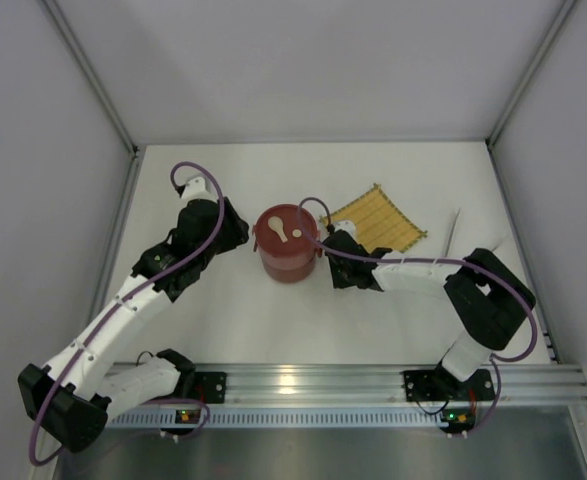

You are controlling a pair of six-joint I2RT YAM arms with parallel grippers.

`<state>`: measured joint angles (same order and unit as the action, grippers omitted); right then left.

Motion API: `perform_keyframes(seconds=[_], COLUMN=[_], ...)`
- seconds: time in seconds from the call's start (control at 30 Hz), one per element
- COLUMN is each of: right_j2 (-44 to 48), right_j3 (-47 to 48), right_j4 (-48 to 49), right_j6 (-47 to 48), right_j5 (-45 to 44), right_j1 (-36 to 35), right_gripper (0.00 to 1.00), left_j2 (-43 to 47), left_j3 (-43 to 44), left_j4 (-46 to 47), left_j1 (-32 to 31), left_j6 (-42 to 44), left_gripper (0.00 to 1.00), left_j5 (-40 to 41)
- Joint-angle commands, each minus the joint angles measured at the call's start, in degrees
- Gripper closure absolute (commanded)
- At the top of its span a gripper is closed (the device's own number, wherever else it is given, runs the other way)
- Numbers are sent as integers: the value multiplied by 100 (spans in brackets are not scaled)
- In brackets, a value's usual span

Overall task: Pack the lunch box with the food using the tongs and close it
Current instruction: Pick up the utensils from the center of the board.

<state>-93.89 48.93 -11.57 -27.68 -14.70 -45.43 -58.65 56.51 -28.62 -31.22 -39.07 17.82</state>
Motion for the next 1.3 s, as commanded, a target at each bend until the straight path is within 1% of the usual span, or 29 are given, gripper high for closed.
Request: perform_keyframes(seconds=[0.0, 0.23, 0.3, 0.47, 0.67, 0.9, 1.07, 1.27], right_j2=[-297, -306, -297, -148, 326, 1081, 1495, 1637], right_j3=[-6, -76, -59, -23, 73, 257, 582, 1241], right_j4=[-1075, -1172, -1172, -1259, -1558, -2014, -2349, -2780], right_j6=[-53, -97, -88, -106, -141, -141, -106, 35], right_j5=[-261, -332, -314, -306, -402, -516, -622, -789], right_j1=[-185, -300, -300, -309, -309, -300, -309, -309], right_gripper=[78, 80, 85, 94, 95, 95, 94, 94], left_j2=[73, 82, 82, 91, 91, 82, 82, 82], left_j3=[106, 97, 88, 97, 97, 71, 71, 62], left_j4=[129, 129, 129, 120, 111, 137, 129, 138], left_j1=[-16, -15, -15, -15, -15, -15, -15, -24], left_j6=[-48, -39, -39, -39, -31, -48, -57, -57], left_gripper=[47, 47, 47, 47, 47, 47, 47, 47], left_j5=[2, 11, 11, 19, 28, 11, 2, 2])
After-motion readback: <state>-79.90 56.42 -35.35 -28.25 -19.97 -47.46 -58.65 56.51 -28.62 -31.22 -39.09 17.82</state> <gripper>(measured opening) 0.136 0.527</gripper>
